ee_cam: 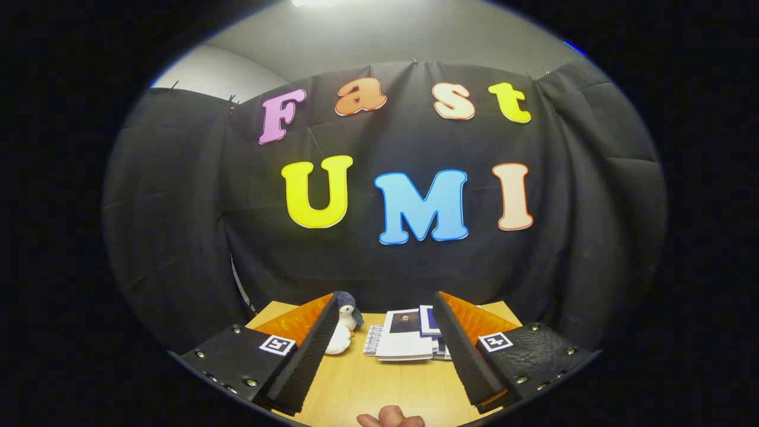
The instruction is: Open the storage box then place both shoes into the box .Put the left shoe in first, then the right shoe, with the right side of both shoes facing outward in a uniform manner.
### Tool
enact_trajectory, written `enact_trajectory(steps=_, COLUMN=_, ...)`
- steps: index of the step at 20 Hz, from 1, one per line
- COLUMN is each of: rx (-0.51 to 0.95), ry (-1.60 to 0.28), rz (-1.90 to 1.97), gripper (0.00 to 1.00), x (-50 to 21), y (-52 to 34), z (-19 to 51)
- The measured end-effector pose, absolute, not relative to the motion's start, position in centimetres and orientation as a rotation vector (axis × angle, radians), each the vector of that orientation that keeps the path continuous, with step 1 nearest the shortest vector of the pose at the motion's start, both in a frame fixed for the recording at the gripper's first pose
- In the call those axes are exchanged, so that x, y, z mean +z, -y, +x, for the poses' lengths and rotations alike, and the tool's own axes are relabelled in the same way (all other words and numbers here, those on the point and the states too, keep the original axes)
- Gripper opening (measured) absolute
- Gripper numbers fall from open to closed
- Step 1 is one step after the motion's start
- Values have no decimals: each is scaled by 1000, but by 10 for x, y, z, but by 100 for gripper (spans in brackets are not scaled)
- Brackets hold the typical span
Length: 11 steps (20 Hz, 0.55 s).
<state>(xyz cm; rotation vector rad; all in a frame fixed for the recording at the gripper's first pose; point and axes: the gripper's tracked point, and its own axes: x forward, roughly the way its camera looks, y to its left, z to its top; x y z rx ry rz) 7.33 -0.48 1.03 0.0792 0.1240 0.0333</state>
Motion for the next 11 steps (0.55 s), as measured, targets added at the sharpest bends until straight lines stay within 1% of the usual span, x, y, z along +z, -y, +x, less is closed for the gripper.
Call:
enact_trajectory(steps=2, rx=23, ry=-70, rz=90, gripper=97, x=18, y=7, z=57)
enact_trajectory(steps=5, rx=9, ry=-51, rz=70, gripper=97, x=14, y=14, z=43)
enact_trajectory(steps=11, rx=49, ry=-82, rz=80, gripper=97, x=1, y=15, z=37)
